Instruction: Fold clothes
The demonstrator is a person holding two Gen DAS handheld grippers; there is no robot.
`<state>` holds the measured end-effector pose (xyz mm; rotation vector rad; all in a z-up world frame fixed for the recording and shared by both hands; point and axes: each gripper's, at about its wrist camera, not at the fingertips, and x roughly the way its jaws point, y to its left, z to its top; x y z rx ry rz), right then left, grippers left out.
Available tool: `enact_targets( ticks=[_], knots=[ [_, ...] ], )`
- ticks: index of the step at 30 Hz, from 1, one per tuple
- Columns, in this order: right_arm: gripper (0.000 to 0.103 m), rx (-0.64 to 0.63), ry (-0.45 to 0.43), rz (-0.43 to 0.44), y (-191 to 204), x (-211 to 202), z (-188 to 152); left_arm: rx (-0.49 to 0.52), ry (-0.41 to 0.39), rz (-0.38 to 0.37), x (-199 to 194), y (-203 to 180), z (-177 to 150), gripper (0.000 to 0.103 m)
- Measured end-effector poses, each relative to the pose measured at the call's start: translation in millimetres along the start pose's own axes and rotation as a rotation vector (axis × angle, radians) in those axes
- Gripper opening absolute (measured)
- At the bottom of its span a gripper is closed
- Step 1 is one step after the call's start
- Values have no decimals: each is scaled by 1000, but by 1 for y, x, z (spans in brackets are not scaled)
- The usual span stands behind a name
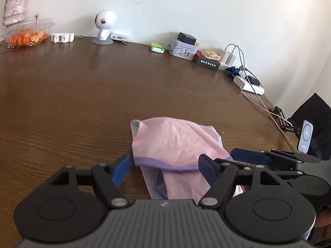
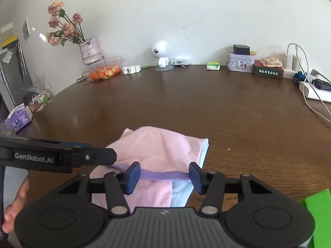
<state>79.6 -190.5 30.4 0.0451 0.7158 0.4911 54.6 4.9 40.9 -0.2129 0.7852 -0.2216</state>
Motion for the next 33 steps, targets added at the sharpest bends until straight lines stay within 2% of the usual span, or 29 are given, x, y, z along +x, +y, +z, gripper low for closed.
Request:
enact_targets(
  ticks=[4, 11, 14, 18, 19, 20, 22, 24, 27, 31, 33],
  knots=[
    [50, 30, 10, 14, -5, 2, -5, 26, 48, 0, 11, -2, -7, 65],
    [50, 68, 17, 15, -2, 3, -18, 46, 46, 6, 11, 4, -7, 64],
    [50, 67, 12, -5, 2, 2, -19, 48, 33, 38, 8, 3, -7, 65],
    [50, 57, 9, -28, 8, 2, -20, 190, -105, 193, -7, -18, -12, 65],
    [50, 56, 8, -29, 8, 2, -20, 225, -123, 199, -8, -23, -12, 65],
    [50, 58, 7, -28, 8, 2, -20, 255, -132, 190, -9, -27, -12, 65],
    [50, 60, 6, -25, 7, 1, -20, 259, -96, 148, -4, -27, -11, 62],
    [50, 62, 6, -25, 7, 1, -20, 237, -42, 94, 3, -24, -10, 49],
    [50, 51, 11, -25, 6, -1, -20, 159, -6, 13, 8, -14, -11, 37],
    [50, 48, 9, -14, 3, -1, -20, 96, 8, -6, 9, -6, -12, 39],
    [50, 32, 11, -25, 7, 0, -20, 96, 5, 22, 9, -8, -13, 48]
  ],
)
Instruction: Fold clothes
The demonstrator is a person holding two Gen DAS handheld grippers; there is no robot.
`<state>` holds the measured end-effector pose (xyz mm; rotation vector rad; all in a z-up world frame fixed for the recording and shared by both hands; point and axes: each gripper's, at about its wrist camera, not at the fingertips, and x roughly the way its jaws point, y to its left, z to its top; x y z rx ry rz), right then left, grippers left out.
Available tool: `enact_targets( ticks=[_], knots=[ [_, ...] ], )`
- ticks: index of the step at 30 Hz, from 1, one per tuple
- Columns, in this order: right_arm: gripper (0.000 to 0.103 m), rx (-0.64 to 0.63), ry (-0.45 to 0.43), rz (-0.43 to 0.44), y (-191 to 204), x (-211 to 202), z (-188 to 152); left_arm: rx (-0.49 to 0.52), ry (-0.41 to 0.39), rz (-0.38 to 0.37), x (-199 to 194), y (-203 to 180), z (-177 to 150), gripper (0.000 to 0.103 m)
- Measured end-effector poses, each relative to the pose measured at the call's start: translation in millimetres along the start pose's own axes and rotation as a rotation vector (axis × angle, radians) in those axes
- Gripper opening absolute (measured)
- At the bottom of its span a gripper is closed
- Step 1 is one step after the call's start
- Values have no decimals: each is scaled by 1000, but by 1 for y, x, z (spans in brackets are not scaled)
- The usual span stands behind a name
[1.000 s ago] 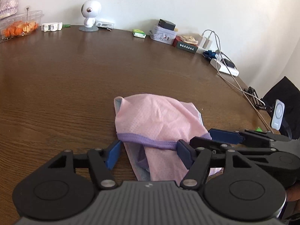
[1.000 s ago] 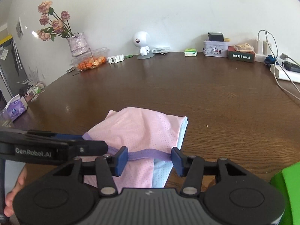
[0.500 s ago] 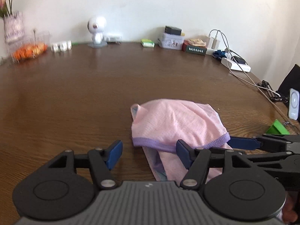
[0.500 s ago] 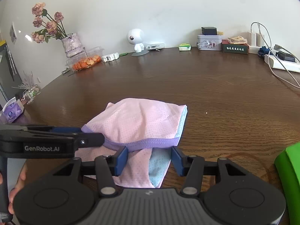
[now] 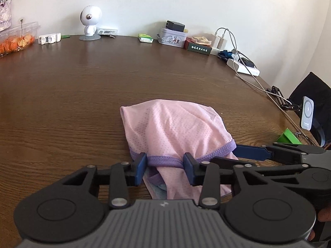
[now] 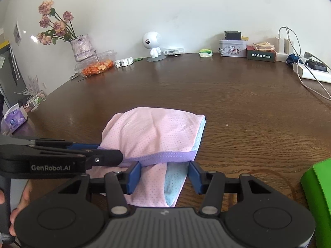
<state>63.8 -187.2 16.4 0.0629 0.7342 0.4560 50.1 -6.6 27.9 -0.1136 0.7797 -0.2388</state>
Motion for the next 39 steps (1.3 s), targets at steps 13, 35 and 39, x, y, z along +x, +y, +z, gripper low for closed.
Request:
enact_targets(
  ticks=[13, 35, 39],
  knots=[
    [24, 38, 1, -5, 8, 5, 5, 1, 15, -76, 14, 6, 12, 28],
    [14, 219, 81, -183, -107, 146, 178, -4, 50, -10, 218, 19, 210, 15],
    [14, 201, 66, -207, -118, 177, 199, -13, 45, 10, 250, 29, 240, 15]
  ],
)
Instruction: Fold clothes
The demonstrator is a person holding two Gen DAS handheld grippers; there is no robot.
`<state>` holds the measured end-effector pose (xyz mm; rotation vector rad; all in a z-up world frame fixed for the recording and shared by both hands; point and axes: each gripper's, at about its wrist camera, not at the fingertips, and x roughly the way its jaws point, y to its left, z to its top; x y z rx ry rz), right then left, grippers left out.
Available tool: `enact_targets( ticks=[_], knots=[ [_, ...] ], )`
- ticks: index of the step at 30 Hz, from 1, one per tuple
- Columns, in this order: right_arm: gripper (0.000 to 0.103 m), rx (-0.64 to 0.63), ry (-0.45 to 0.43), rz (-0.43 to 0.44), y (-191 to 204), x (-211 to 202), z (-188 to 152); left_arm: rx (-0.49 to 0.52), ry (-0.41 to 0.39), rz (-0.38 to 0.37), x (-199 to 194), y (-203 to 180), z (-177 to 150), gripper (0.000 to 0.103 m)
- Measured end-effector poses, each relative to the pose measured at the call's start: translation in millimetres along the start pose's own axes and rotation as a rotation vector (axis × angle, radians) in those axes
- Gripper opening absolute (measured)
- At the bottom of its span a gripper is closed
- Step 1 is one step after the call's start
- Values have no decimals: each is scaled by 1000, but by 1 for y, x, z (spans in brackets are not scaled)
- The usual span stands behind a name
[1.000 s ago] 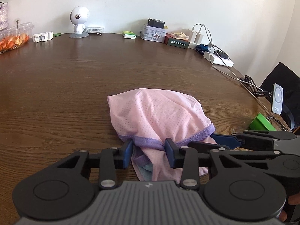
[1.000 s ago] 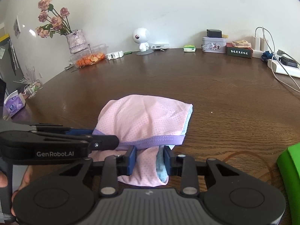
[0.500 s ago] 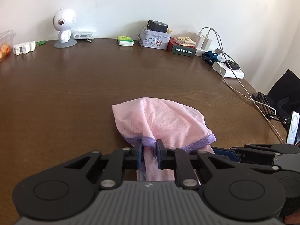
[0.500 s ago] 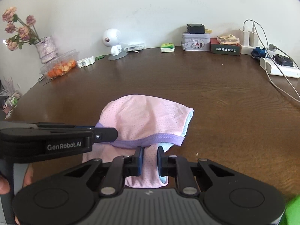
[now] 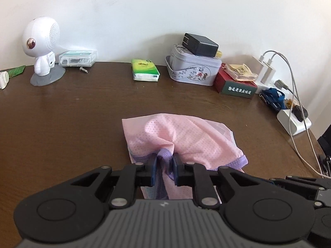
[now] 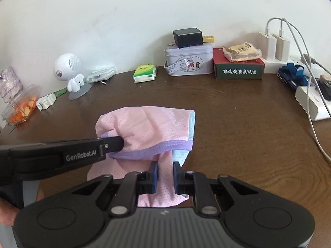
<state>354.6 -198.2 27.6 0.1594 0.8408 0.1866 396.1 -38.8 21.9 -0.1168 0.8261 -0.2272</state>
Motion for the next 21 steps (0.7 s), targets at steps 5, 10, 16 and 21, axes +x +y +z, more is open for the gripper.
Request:
enact_targets(
  ticks=[5, 10, 16, 21],
  knots=[
    [14, -10, -13, -8, -7, 27, 24, -16, -11, 9, 28, 8, 24, 15],
    [14, -6, -23, -6, -9, 42, 36, -12, -20, 25, 42, 11, 36, 15],
    [18, 2, -62, -9, -11, 21, 34, -28, -69, 46, 5, 4, 32, 50],
    [32, -21, -134, -23, -13, -48, 20, 90, -143, 92, -81, -18, 9, 64]
  ],
)
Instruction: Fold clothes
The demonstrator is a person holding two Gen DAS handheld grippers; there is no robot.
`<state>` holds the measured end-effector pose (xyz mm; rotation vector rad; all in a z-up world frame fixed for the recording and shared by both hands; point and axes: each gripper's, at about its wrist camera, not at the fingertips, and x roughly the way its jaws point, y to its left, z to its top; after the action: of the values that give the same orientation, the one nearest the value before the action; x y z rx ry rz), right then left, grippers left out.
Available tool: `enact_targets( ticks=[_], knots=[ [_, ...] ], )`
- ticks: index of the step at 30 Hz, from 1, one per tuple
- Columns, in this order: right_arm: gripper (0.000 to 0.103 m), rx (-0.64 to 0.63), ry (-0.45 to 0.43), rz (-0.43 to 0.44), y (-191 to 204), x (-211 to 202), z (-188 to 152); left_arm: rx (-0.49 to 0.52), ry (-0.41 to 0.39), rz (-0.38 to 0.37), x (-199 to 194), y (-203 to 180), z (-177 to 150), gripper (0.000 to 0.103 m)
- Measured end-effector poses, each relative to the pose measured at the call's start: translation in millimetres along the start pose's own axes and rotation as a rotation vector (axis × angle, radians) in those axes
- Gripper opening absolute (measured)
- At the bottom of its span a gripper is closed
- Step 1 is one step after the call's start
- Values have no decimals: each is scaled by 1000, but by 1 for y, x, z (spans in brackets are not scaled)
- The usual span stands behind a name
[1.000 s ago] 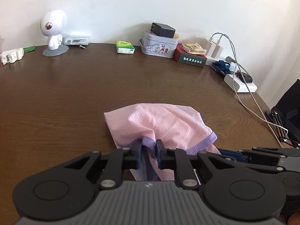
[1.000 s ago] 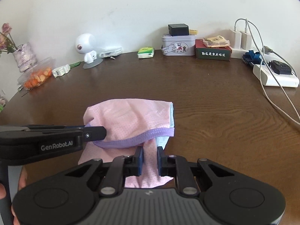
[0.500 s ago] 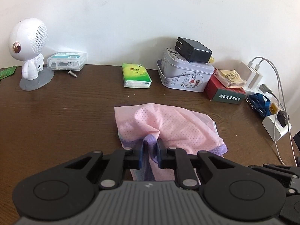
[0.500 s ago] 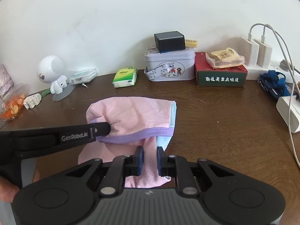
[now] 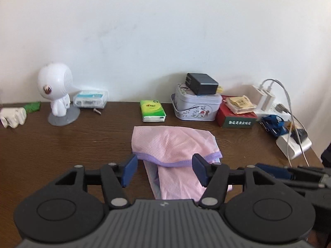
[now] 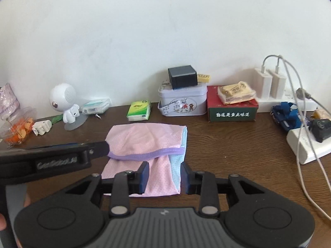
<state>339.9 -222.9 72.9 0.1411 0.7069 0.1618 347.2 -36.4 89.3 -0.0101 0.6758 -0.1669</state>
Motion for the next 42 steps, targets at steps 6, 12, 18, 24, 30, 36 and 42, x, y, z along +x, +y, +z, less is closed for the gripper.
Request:
enact_targets(
  ticks=[6, 12, 18, 24, 30, 36, 42],
  knots=[
    [45, 3, -71, 11, 11, -88, -25, 53, -62, 21, -106, -6, -37, 76],
    [60, -56, -124, 30, 36, -174, -69, 61, -102, 77, -192, -9, -86, 84],
    [80, -123, -159, 31, 57, -230, -130, 2, -109, 99, -243, -2, -151, 88],
    [87, -136, -129, 17, 63, -251, -191, -45, -75, 118, -262, 6, -220, 101],
    [101, -85, -131, -28, 59, -240, -244, -108, 18, 126, -243, 22, -270, 102],
    [103, -13, -149, -73, 54, -216, -269, -76, 35, 155, -230, 23, -285, 102],
    [103, -40, -130, -110, 57, -199, -270, -23, 16, 165, -222, 17, -287, 102]
  ],
)
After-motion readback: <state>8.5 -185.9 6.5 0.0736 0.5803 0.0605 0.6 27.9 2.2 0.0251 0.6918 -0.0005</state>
